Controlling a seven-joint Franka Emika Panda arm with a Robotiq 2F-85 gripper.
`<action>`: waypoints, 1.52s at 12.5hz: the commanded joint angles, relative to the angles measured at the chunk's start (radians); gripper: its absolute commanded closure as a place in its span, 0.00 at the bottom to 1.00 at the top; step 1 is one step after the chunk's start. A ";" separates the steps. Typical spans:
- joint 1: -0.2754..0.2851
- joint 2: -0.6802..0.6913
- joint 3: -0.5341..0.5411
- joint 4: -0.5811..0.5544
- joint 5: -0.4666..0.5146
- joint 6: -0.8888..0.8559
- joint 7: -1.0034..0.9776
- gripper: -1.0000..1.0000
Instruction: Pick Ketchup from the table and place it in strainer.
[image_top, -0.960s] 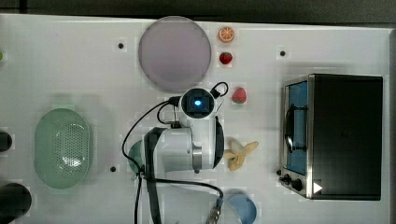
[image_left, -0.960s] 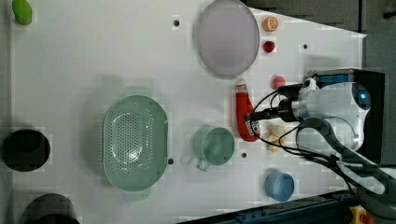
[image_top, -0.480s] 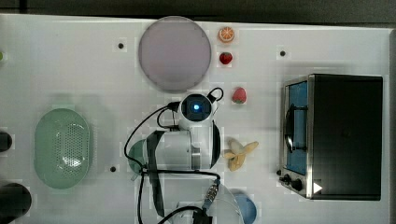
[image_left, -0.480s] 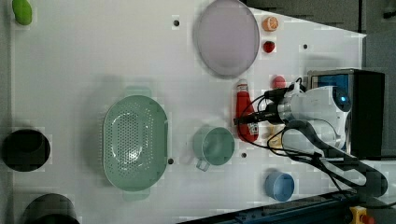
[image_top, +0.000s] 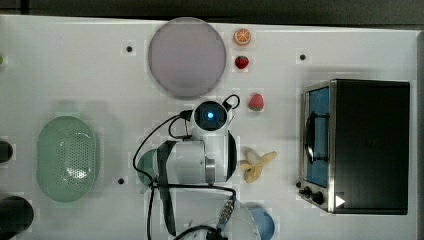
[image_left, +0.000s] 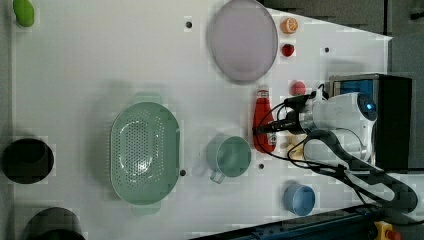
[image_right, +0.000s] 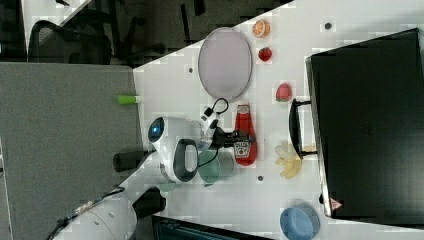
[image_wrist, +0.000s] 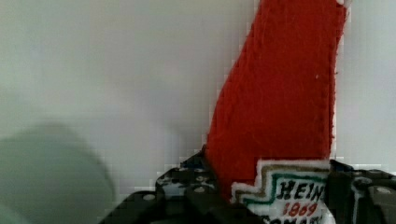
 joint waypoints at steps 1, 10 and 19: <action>0.001 -0.182 0.016 0.034 0.006 -0.128 -0.025 0.37; 0.064 -0.496 0.235 0.178 0.055 -0.489 0.294 0.37; 0.133 -0.217 0.541 0.198 0.098 -0.141 0.754 0.37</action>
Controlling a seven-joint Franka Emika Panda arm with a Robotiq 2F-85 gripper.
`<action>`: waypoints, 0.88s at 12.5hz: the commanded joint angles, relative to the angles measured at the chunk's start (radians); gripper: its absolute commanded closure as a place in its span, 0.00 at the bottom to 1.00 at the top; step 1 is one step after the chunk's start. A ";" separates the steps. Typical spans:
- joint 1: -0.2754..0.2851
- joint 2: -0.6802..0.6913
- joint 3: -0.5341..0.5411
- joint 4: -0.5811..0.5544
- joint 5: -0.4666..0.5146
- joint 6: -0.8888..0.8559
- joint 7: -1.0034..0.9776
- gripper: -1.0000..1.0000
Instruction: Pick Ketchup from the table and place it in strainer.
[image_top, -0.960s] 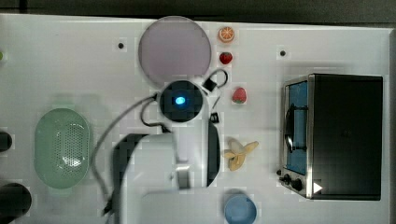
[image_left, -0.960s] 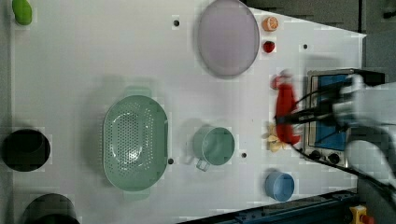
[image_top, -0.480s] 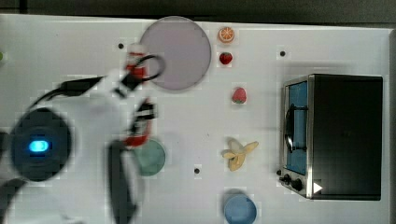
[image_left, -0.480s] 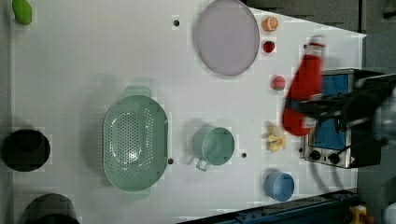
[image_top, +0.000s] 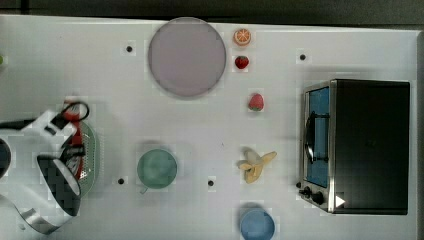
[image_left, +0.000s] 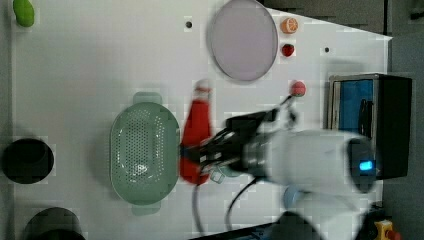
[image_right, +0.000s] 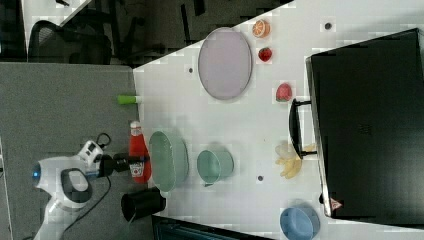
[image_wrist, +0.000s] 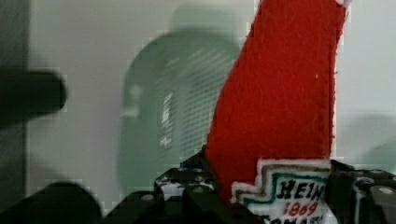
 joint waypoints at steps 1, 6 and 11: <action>0.017 0.044 0.014 0.004 -0.009 0.069 0.142 0.37; 0.075 0.226 0.011 -0.001 -0.106 0.233 0.239 0.37; 0.080 0.257 -0.004 -0.008 -0.187 0.264 0.308 0.01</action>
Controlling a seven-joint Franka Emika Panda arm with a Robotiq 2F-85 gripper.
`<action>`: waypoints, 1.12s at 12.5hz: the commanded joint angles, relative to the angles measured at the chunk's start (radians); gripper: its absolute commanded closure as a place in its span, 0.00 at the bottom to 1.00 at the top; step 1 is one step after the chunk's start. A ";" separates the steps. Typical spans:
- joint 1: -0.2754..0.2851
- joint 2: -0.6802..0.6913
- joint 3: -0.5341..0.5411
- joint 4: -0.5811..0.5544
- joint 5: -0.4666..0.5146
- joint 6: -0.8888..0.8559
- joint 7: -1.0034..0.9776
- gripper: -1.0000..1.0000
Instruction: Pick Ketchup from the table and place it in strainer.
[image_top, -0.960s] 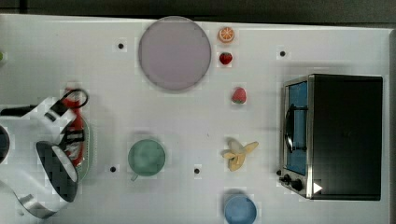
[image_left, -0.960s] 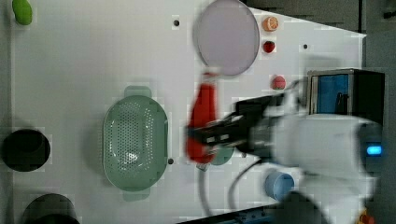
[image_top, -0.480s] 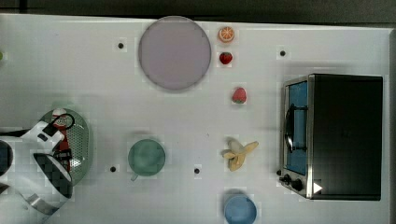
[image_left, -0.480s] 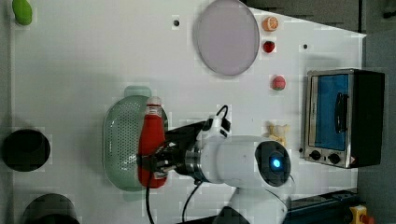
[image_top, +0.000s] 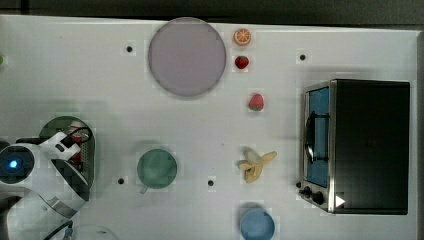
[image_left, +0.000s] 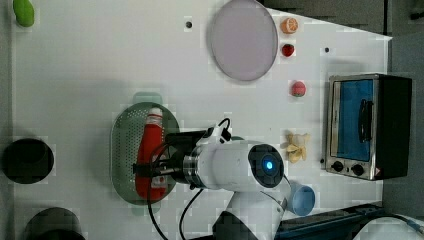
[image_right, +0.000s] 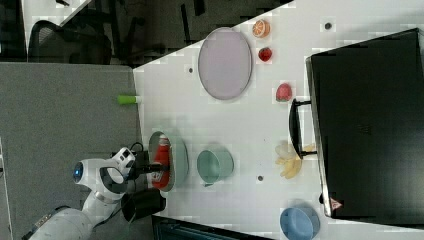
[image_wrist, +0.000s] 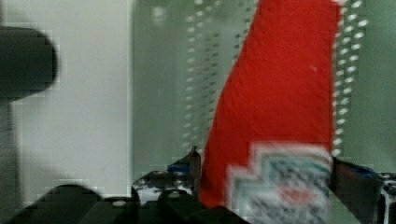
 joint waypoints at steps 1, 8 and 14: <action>-0.008 -0.057 0.003 0.009 -0.003 0.042 0.063 0.00; -0.136 -0.342 0.000 0.057 0.034 -0.260 0.136 0.00; -0.281 -0.563 -0.159 0.152 0.166 -0.628 0.121 0.00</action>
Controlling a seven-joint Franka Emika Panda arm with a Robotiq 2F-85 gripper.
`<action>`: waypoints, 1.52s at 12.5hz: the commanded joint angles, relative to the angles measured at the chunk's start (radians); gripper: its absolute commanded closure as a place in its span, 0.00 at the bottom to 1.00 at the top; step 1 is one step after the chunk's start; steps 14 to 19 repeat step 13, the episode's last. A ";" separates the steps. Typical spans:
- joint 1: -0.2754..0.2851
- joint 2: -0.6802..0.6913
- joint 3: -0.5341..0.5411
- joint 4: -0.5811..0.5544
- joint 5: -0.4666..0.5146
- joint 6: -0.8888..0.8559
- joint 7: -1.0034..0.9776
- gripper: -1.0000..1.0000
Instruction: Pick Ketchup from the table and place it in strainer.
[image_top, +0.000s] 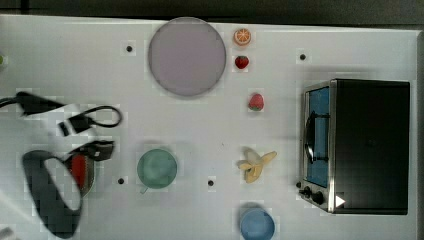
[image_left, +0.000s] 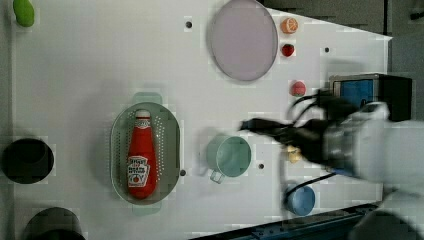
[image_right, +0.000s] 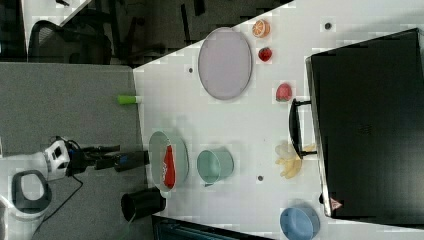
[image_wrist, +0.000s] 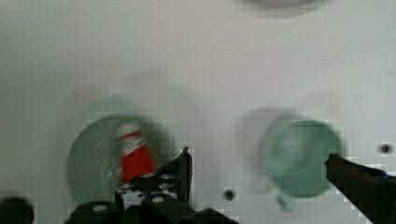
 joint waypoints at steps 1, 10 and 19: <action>-0.098 -0.047 -0.150 0.017 0.034 -0.070 0.027 0.00; -0.110 -0.136 -0.484 0.053 0.034 -0.169 0.016 0.00; -0.108 -0.122 -0.473 0.096 0.033 -0.207 0.016 0.00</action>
